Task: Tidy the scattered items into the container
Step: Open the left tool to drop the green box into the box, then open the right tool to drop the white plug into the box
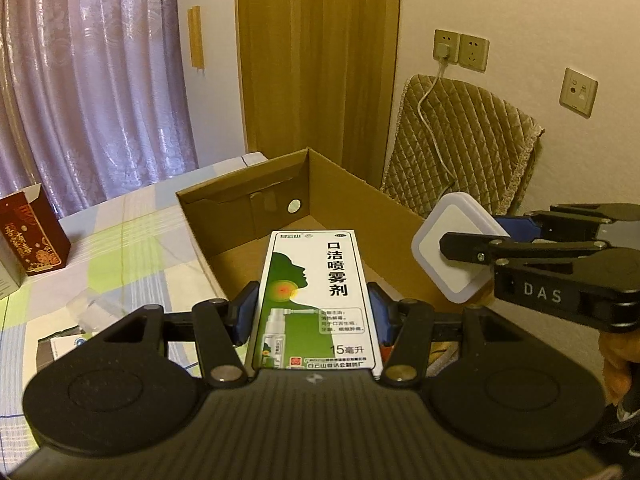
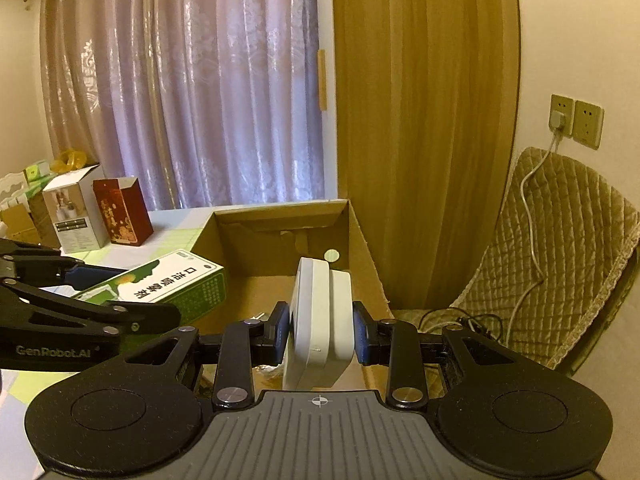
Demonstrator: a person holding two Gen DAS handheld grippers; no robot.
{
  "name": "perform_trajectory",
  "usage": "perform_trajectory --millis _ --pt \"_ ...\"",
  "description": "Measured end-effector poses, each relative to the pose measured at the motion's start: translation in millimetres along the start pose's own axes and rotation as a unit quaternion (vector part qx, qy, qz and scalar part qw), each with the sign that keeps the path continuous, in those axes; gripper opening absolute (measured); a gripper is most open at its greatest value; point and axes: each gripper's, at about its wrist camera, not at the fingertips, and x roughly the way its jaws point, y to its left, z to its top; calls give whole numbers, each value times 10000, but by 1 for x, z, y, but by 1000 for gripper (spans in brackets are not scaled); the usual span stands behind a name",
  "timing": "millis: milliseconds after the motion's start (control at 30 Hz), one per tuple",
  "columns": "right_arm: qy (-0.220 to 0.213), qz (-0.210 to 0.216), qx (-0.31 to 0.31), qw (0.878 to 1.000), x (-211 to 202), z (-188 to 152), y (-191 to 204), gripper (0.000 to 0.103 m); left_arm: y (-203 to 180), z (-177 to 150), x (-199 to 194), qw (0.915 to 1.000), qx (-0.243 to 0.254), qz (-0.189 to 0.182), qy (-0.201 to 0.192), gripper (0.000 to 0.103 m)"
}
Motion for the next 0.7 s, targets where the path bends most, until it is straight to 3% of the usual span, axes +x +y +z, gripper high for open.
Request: perform_trajectory --millis 67,100,133,700 --pt "8 -14 10 10000 1 -1 -2 35 -2 1 2 10000 34 -20 -85 52" --pt "15 -23 14 10000 1 -2 -3 35 -3 2 3 9999 58 33 -129 67" --pt "23 -34 18 10000 1 -2 -4 35 -4 2 2 9998 72 109 -172 73" --pt "4 -16 -3 10000 -2 0 2 35 12 -4 -13 9996 -68 233 -150 74"
